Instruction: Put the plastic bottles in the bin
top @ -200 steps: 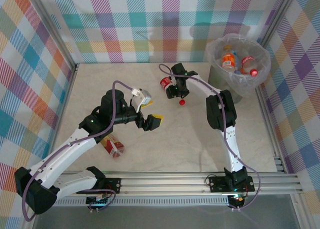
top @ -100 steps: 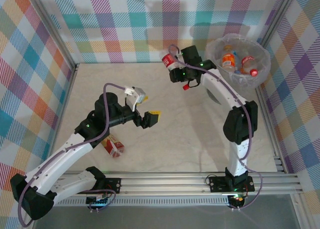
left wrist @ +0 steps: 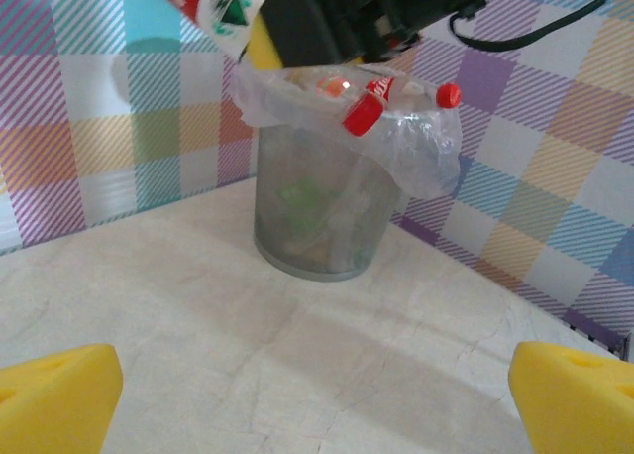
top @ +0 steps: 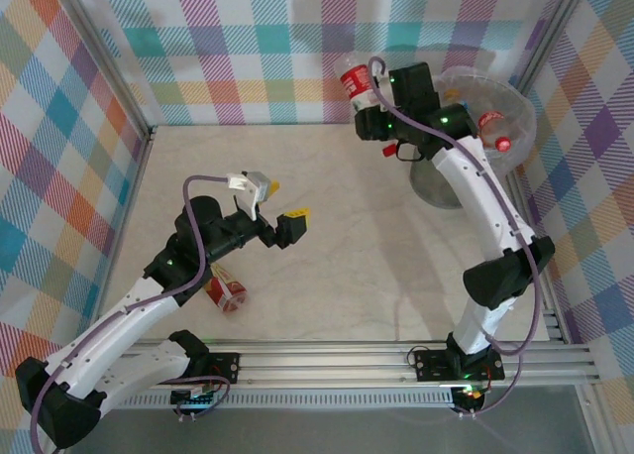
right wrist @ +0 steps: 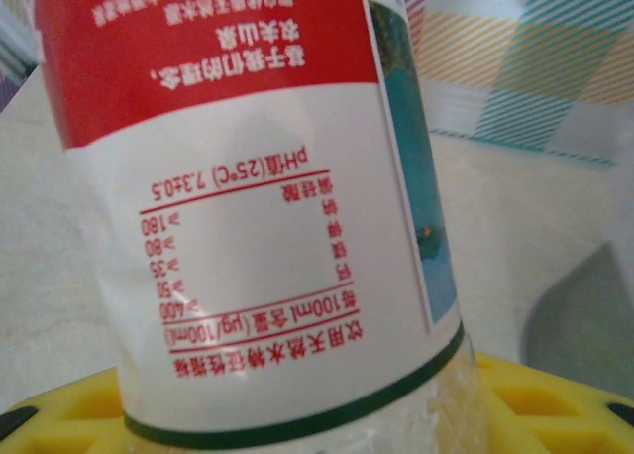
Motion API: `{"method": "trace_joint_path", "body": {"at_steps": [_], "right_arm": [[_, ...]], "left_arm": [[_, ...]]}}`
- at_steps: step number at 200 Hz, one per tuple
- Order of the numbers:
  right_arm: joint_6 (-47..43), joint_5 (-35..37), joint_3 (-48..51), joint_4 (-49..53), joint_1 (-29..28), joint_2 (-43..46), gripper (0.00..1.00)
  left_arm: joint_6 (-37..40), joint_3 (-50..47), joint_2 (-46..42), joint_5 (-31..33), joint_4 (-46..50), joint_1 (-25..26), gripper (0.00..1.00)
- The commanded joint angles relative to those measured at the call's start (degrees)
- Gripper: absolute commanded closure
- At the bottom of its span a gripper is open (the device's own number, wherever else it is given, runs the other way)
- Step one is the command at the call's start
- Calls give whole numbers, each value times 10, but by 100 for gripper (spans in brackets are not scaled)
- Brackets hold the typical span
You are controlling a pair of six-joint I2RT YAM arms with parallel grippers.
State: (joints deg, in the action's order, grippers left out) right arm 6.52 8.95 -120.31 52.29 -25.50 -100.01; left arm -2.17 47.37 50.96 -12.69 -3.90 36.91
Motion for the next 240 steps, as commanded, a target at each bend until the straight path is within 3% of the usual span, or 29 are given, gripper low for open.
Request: {"method": "trace_joint_path", "body": {"at_steps": [1,42,104,163,240], "right_arm": [[7,64,-43,67,22,15,44],[32,96,-64,138,99,32,44],[64,64,-94,240,218,18,43],[62,45,-110,249,251,-27,40],[52,41,-220,284,285,-118,37]], "left_arm": [[-8,0,-5,0,-35,4,0],[-2,12,7,-20,-16,4,0],[7,35,29,-39,24,4,0],[7,38,29,-37,29,4,0],[10,39,28,-30,34,4,0]]}}
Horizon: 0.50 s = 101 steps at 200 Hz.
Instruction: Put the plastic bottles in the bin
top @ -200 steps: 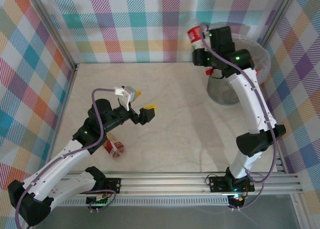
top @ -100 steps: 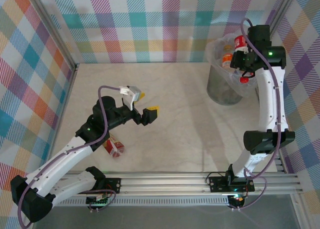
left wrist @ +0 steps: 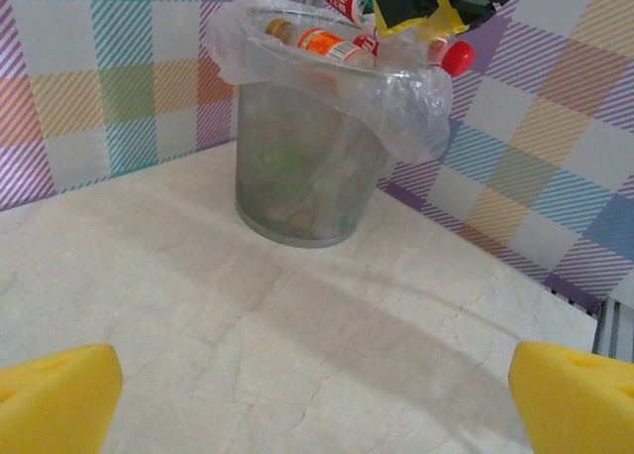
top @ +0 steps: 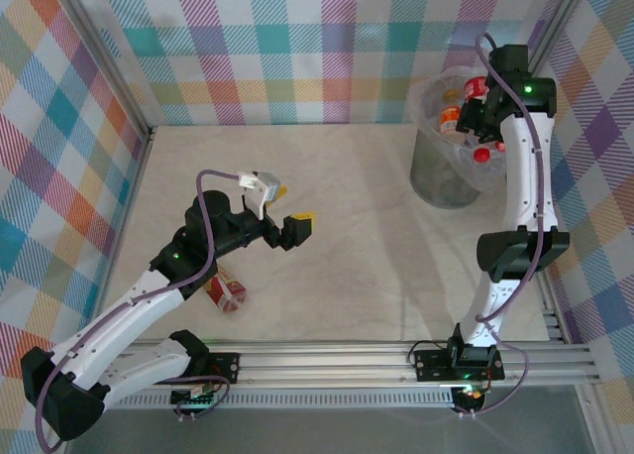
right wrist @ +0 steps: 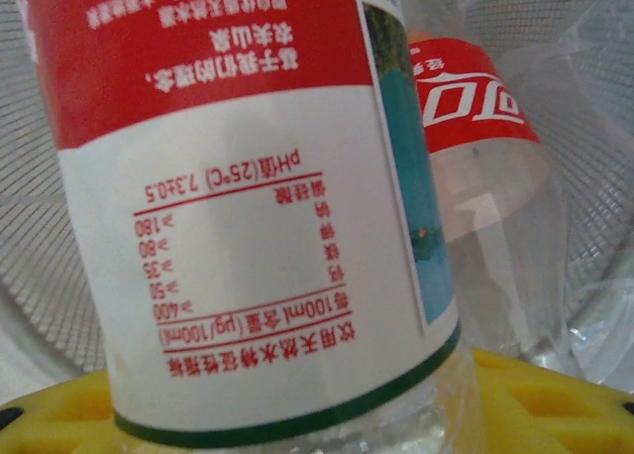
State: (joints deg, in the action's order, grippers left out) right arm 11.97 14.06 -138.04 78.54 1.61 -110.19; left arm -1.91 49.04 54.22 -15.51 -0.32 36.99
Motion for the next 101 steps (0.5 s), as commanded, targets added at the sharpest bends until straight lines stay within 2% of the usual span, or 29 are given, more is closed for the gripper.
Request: {"method": "trace_joint_path", "body": {"at_steps": [1,12,25,37,57,101], "right_arm": [[-3,-11,-45,22,15,-17,37],[-5,-14,-68,32,20,-31,35],[-4,-19,-90,43,25,-44,27],[-1,-25,-91,44,28,-44,20],[-1,-31,-87,35,29,-37,14],[-3,-35,-85,24,30,-17,13]], "left_arm": [[7,23,-5,-2,-2,3,0],[7,23,-5,-2,-2,4,0],[8,23,-4,-1,0,4,0],[10,25,-4,-2,3,4,0],[12,26,-4,-1,3,4,0],[12,26,-4,-1,5,4,0]]}}
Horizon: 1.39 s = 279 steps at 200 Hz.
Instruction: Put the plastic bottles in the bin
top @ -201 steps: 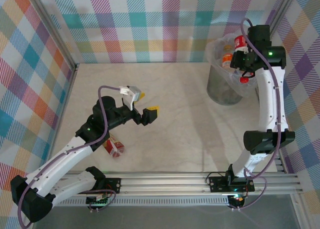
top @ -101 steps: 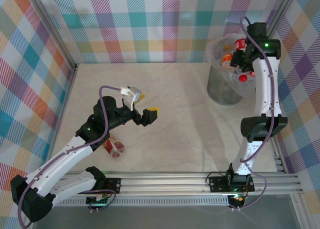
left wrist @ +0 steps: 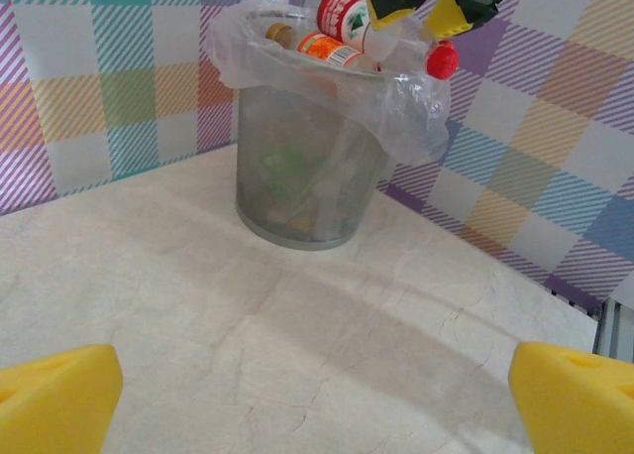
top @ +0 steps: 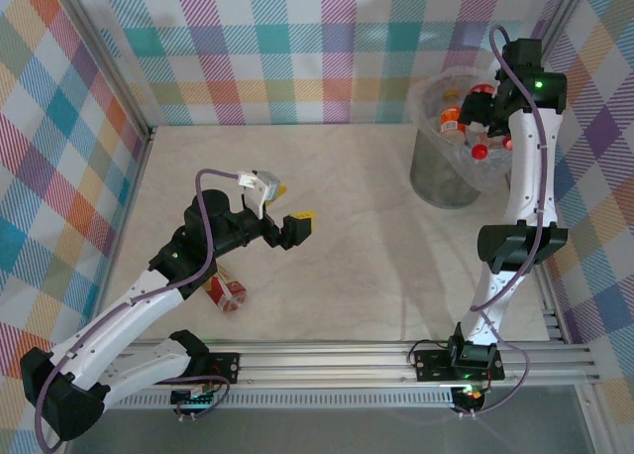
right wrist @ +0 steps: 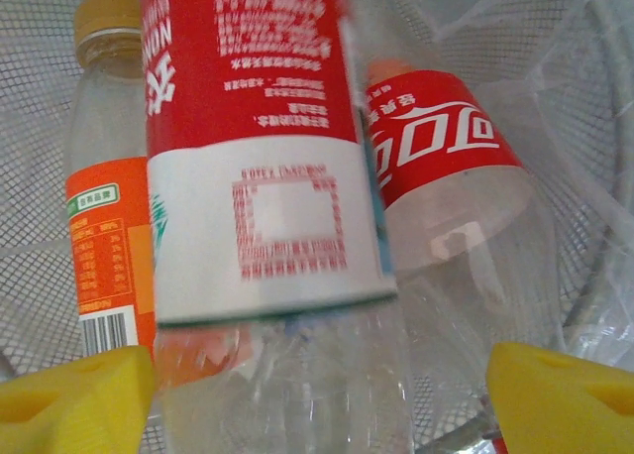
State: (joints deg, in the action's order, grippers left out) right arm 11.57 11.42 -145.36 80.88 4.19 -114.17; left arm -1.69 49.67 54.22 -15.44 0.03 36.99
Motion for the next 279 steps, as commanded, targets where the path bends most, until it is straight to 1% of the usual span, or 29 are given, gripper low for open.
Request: {"method": "trace_joint_path", "body": {"at_steps": [1,17,35,61,74,93,143,169,219,259,279], "right_arm": [[0,-9,-12,0,3,24,13],[2,-4,-9,-5,3,33,14],[4,-2,3,-17,3,47,18],[0,-8,30,-44,4,74,33],[-3,-18,38,-54,4,79,37],[-6,-24,48,-61,3,77,40],[-12,-47,93,-125,4,70,49],[-17,-45,113,-143,3,57,51],[-28,-10,182,-178,3,62,58],[-23,-12,182,-182,3,53,58],[-18,-20,165,-178,4,50,58]], "left_arm": [[11,20,-4,-1,1,3,0],[10,21,-5,-2,1,4,0],[10,21,-6,-2,3,3,0],[11,20,-8,0,3,3,0],[11,21,-7,-1,3,4,0],[11,21,-6,-2,3,3,0],[19,21,-3,1,7,4,0],[21,21,-2,3,10,4,0],[21,22,1,0,10,4,0],[21,22,0,2,10,3,0],[21,21,-1,3,10,4,0]]}}
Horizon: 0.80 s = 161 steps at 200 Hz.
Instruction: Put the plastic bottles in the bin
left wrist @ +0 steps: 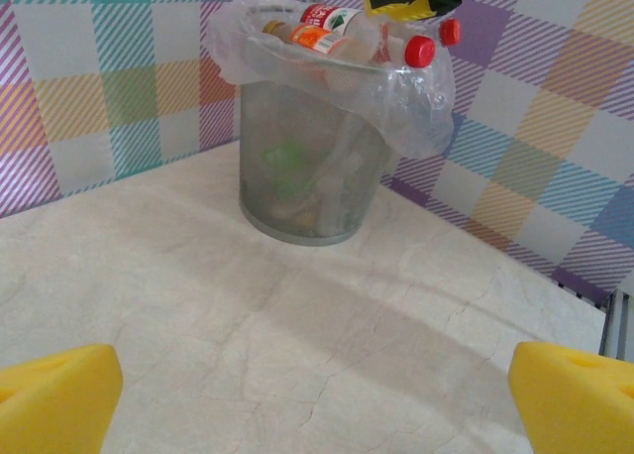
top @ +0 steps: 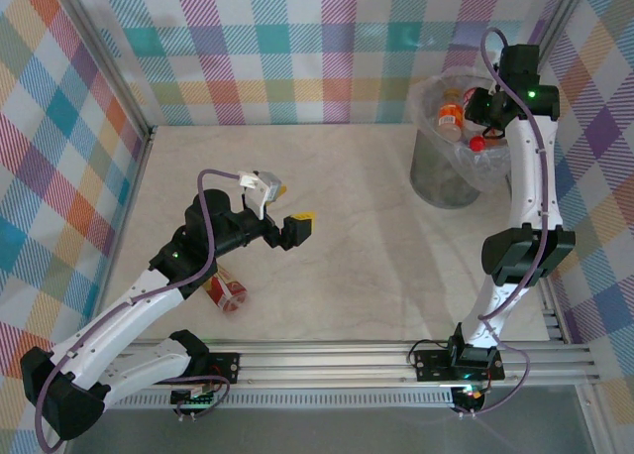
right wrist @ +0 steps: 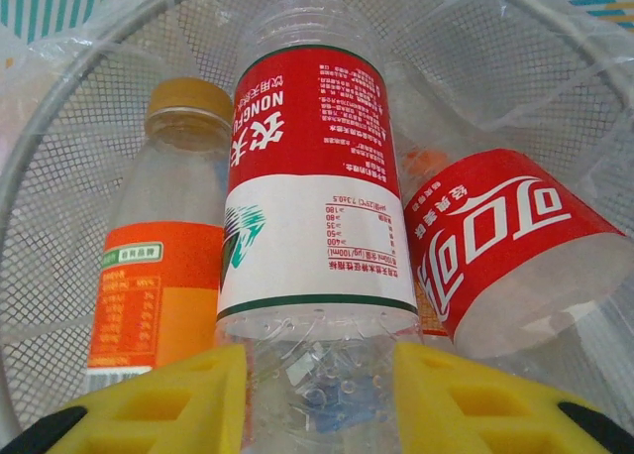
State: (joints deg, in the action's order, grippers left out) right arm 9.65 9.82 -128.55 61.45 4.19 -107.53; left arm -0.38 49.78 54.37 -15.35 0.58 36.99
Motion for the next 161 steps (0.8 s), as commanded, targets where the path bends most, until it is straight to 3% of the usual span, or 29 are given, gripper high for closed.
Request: {"method": "trace_joint_path", "body": {"at_steps": [1,32,92,122,161], "right_arm": [[2,-4,-4,17,4,-16,58],[6,-21,-38,24,3,-6,47],[11,-91,12,-3,3,88,41],[20,-158,116,-49,-3,181,37],[38,-273,270,-112,-32,296,33]], "left_arm": [[8,20,-3,2,5,4,0],[4,21,-3,3,4,4,0],[-16,49,-9,56,49,3,0],[-67,88,-10,135,148,4,0],[-186,143,-8,251,366,4,0]]}}
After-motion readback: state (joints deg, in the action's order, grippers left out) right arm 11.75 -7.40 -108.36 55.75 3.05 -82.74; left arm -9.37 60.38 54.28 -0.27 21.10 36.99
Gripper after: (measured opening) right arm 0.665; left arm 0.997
